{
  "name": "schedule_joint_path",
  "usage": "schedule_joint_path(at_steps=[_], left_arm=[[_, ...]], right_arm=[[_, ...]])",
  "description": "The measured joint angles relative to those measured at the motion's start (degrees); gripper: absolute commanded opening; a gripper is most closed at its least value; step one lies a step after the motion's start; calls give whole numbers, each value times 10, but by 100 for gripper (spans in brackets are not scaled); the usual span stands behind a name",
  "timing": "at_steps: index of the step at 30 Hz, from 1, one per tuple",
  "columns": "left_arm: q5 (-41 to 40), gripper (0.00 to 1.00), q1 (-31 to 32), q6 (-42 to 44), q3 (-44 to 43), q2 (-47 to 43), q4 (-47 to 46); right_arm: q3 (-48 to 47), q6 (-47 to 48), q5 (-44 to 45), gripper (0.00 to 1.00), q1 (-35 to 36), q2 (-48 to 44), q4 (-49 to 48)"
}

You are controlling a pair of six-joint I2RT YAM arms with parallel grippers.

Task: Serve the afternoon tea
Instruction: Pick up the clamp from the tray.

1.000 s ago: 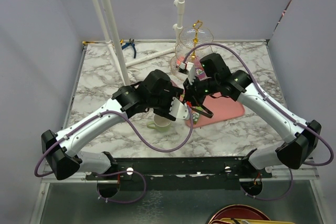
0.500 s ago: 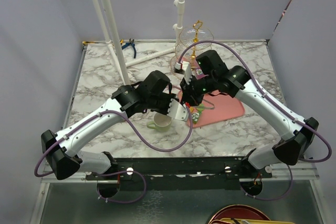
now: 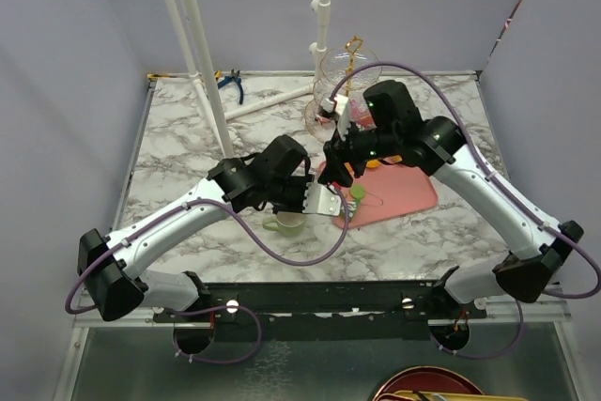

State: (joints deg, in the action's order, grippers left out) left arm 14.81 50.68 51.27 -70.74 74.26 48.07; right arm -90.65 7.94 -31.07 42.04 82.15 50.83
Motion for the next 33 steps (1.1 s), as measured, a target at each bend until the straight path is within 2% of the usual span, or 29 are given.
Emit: schedule_joint_path(at_steps=[4,7,13,21,23,27,33], left_arm=[[18,0,1,-43,14,-2,-10],[27,0,0,-84,17,-4,-30],[83,0,-27,-180,9,-9,-61],[264,0,-155,-352,-30,-1,-122],[298,0,-169,-376,-30,-1,-134],[355,0,-168,-398,-30,-1,-152],[387,0,-167,-402,-39,-4,-157]], right_arm=[[-3,-11,45,91,-4,-44,-45],[0,-23,93,100,-4,-88,-90],[87,-50,193,100,-4,-236,-205],[208,-99,209,100,-4,-392,-275],[242,-115,195,100,-4,-418,-287],[293,-129,155,100,-4,-413,-302],[326,-127,67,100,-21,-319,-338]])
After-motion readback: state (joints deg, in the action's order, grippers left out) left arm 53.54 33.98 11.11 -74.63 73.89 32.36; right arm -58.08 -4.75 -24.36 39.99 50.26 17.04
